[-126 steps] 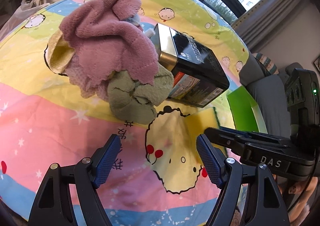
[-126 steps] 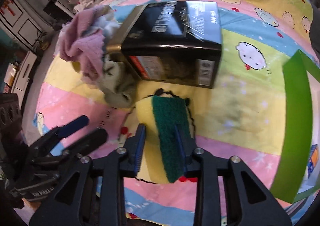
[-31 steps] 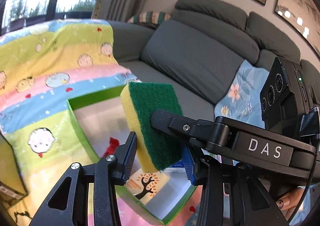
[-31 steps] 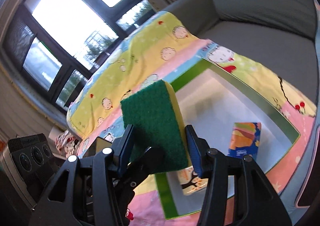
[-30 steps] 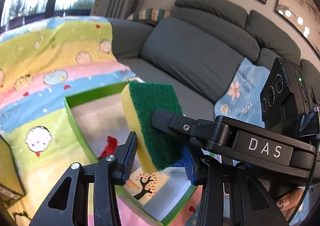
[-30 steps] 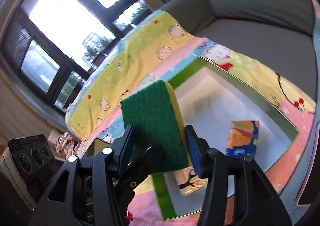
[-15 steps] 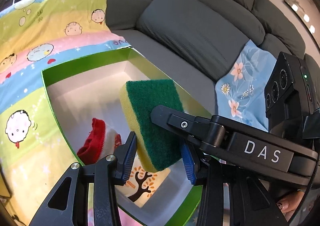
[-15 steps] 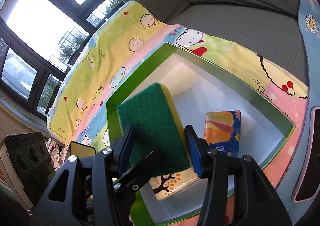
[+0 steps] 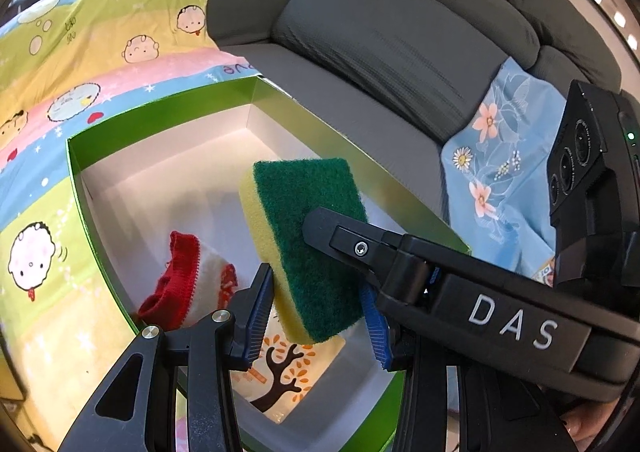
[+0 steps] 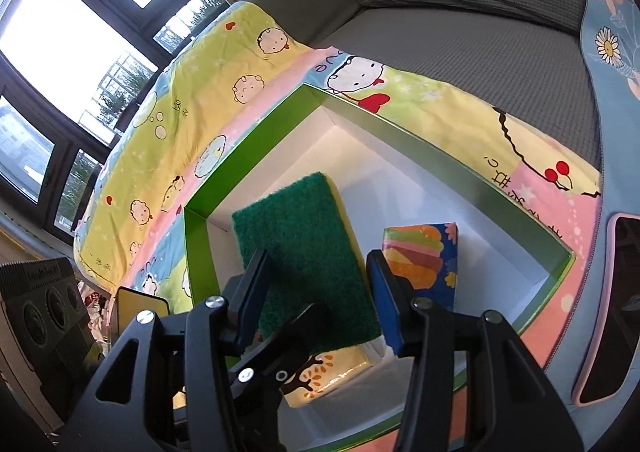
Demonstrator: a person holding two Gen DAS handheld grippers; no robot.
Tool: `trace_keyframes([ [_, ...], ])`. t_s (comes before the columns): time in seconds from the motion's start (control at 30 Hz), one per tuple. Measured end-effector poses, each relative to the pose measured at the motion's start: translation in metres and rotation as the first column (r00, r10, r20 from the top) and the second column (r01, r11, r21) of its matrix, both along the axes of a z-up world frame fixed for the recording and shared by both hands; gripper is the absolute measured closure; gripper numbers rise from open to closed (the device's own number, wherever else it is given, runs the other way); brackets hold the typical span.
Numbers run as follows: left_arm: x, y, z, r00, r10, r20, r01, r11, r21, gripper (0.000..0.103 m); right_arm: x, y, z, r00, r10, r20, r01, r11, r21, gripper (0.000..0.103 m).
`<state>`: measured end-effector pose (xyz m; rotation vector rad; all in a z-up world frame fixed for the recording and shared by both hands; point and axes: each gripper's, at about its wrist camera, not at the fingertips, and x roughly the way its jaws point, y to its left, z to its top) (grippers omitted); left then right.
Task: Organize soft objects
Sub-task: 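Lower the sponge into the green box and open the right gripper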
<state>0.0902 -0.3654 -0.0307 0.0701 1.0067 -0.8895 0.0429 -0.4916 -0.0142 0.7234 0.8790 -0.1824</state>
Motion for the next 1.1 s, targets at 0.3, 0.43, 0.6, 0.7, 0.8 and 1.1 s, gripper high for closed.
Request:
trace_keyframes([
  [0.3,-0.001,-0.008,-0.004,1.0,0.005,0.013,-0.006,0.999,0.054,0.059,0.001,0.001,-0.002,0.999,-0.018,-0.034,0.016,0.998,-0.056,0.06],
  [0.43,-0.002,-0.004,0.0,1.0,0.018,0.007,-0.018,0.998,0.053,0.059,-0.002,0.004,0.005,0.999,-0.028,-0.023,0.025,0.993,-0.112,0.052],
  [0.6,-0.006,0.014,0.016,0.998,0.057,0.039,-0.059,0.997,0.039,0.028,-0.012,0.004,0.022,0.998,-0.036,0.057,0.045,0.988,-0.148,0.032],
  [0.7,-0.013,0.03,0.029,0.993,0.087,0.084,-0.09,0.996,0.03,0.026,-0.017,0.007,0.033,0.994,-0.027,0.107,0.044,0.986,-0.162,0.019],
  [0.8,-0.019,0.051,0.043,0.987,0.126,0.104,-0.127,0.992,0.007,0.026,-0.019,0.015,0.043,0.991,-0.014,0.134,0.039,0.982,-0.185,0.014],
  [1.1,-0.053,0.14,0.071,0.942,0.294,0.162,-0.291,0.956,-0.043,0.025,-0.033,0.047,0.066,0.979,0.043,0.197,0.013,0.961,-0.277,0.004],
])
